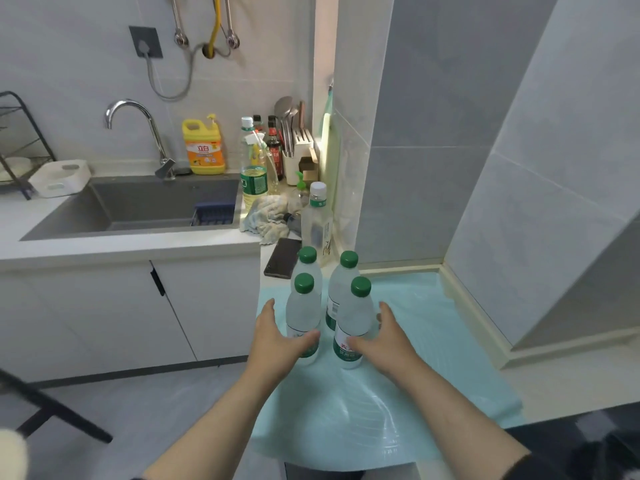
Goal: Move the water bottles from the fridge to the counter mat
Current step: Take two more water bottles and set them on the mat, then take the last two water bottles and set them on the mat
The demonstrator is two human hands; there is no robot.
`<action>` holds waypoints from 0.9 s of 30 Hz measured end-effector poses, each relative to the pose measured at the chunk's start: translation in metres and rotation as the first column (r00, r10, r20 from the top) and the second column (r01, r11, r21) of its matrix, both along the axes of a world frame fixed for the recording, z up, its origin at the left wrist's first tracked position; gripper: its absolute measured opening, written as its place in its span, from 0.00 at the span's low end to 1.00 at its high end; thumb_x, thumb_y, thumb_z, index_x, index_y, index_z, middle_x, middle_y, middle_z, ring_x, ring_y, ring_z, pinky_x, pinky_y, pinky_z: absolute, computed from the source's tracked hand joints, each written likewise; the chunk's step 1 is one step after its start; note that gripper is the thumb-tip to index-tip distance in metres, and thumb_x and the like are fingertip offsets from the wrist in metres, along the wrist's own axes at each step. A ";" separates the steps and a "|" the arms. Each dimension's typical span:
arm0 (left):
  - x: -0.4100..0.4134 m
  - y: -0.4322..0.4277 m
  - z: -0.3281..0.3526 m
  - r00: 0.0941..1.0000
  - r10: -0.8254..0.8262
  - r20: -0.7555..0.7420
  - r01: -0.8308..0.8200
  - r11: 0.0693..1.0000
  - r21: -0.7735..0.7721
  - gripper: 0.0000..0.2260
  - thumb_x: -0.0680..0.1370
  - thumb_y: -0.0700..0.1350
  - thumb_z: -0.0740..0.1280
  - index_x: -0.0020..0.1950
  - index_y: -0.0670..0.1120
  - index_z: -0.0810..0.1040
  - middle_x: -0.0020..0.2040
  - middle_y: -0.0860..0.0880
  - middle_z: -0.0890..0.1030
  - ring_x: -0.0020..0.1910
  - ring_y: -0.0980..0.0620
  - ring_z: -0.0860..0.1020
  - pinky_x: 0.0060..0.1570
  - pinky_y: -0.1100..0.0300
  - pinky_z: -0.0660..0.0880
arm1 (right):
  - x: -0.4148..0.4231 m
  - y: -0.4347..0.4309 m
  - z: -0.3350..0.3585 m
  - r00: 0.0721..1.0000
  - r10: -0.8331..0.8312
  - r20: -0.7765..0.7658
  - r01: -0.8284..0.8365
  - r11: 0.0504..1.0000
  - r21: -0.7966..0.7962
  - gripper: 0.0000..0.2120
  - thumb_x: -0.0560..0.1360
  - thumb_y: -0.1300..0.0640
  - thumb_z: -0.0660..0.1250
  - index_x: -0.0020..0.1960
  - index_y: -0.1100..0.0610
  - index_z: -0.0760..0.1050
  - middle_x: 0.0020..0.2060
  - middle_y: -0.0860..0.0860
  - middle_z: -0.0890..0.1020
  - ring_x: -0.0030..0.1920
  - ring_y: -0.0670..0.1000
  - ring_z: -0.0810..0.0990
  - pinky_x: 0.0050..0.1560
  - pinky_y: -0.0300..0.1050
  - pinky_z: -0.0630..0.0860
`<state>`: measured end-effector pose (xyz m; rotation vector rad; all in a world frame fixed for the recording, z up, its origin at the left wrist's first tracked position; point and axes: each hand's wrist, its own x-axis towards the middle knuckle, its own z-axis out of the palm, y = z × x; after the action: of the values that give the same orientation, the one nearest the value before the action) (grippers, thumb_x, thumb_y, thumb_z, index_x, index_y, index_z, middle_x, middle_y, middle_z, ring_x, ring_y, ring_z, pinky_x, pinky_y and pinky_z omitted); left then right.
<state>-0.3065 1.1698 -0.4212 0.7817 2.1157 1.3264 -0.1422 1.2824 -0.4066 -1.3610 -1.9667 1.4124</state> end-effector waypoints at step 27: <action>0.181 -0.599 0.346 0.312 0.799 -0.514 -0.617 0.582 0.530 0.29 0.62 0.78 0.62 0.62 0.81 0.61 0.69 0.77 0.62 0.72 0.67 0.63 0.72 0.48 0.64 | -0.048 -0.502 0.328 0.037 0.893 -0.449 -0.679 0.353 0.644 0.25 0.65 0.29 0.59 0.62 0.22 0.64 0.67 0.30 0.69 0.62 0.34 0.71 0.60 0.47 0.70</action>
<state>-0.1258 0.5708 -0.0751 0.4331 3.2559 1.9955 -0.1899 0.7801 -0.0787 0.7712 -2.0903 1.5809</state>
